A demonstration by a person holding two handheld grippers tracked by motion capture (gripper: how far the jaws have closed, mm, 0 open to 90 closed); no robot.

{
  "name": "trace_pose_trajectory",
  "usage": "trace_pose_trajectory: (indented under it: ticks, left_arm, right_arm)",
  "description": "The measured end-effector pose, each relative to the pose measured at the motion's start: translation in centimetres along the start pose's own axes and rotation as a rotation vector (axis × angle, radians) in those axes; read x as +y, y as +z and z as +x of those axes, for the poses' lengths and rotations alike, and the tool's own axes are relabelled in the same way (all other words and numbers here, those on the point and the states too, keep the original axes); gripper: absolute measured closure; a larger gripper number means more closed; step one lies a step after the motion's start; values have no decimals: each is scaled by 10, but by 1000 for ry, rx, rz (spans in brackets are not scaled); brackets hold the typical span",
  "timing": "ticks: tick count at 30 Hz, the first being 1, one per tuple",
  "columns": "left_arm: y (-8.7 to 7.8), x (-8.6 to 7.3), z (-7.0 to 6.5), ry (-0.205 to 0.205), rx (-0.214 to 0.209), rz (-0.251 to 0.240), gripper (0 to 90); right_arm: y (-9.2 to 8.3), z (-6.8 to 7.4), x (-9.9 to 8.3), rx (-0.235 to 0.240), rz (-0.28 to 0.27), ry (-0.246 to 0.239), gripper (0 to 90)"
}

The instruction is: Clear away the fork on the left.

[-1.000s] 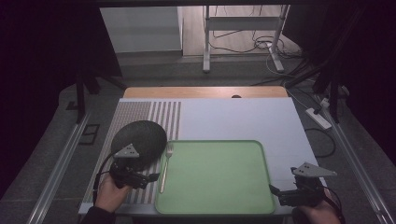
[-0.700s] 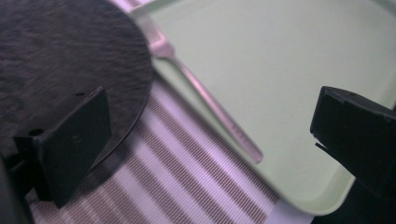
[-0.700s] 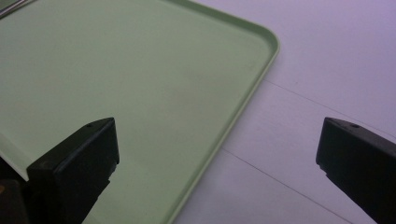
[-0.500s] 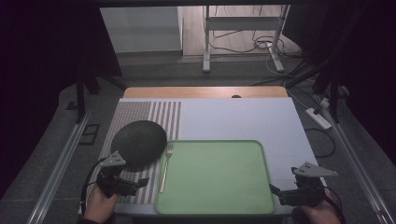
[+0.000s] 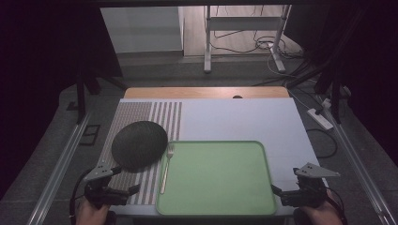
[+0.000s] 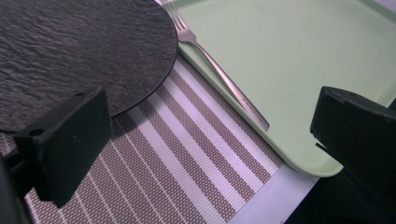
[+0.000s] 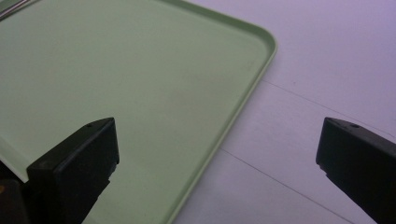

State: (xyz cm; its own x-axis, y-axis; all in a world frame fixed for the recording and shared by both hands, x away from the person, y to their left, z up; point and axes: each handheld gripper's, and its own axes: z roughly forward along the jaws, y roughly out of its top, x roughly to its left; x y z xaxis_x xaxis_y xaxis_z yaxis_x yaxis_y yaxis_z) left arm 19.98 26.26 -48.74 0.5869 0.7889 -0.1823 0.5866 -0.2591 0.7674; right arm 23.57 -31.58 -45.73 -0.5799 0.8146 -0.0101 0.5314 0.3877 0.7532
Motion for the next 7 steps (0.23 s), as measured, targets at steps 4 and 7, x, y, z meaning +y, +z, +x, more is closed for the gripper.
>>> trace_pose_trajectory:
  ticks: [4,7]
  left_arm:
    - [-6,-4,0,-2,13,-13,0]
    - [-5,-3,0,-5,13,-6,0]
  right_arm:
    - [0,0,0,-2,-2,3,0]
    - [0,0,0,-4,-1,0,0]
